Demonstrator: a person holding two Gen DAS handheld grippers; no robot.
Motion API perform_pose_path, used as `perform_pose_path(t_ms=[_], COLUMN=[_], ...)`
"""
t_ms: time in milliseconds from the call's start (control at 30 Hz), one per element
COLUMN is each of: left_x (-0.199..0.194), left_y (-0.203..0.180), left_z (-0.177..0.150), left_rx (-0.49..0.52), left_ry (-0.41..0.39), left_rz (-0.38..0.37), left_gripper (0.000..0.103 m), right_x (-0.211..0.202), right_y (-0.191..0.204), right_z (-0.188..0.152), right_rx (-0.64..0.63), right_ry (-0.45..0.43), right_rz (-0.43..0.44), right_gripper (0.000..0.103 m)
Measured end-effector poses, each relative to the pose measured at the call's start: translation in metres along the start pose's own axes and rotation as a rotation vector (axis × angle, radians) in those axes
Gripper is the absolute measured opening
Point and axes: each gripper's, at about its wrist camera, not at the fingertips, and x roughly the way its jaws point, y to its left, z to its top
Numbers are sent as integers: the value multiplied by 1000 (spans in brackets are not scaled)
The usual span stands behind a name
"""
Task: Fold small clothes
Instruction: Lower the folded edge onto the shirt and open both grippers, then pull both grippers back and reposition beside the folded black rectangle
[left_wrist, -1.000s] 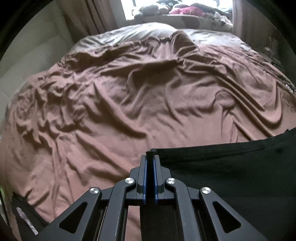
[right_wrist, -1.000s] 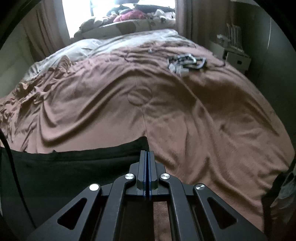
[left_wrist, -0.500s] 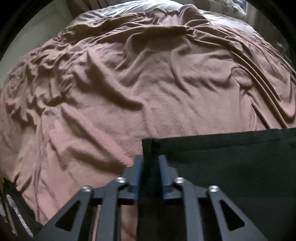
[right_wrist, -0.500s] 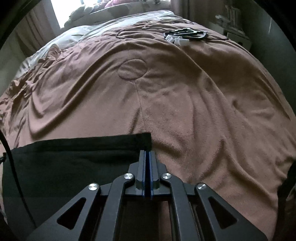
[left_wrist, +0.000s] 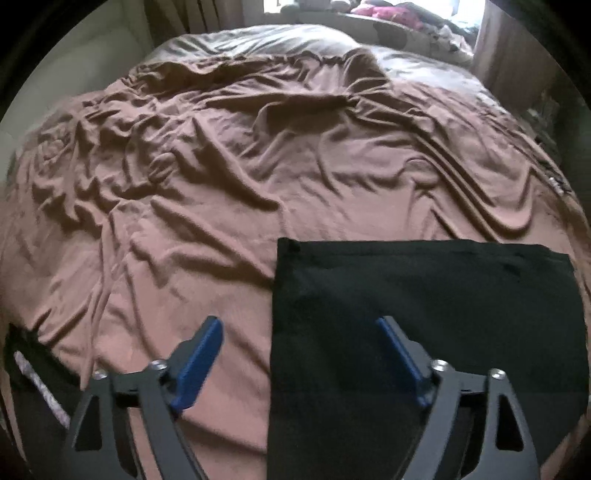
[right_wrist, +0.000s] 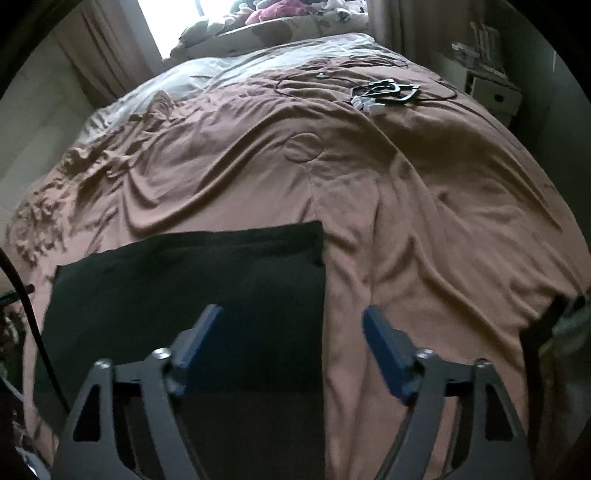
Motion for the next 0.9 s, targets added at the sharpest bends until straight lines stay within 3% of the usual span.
perform_pose_path(t_ms=[433,767,900], left_x=[-102,-138,-148], left_y=[-10,3,12], left_z=[-62,-122,-145], left_rx=[-11,-72,-109], left_ry=[-67,-92,-103], left_rz=[-80,-155,-179], left_gripper=[93,94,94], right_x=[-109,-163,-183], right_y=[0,3,0], right_z=[-78,-123,-145], right_rx=[56,72,98], right_ry=[-19,-42,-68], right_rz=[39,82,101], right_gripper=[85,85,96])
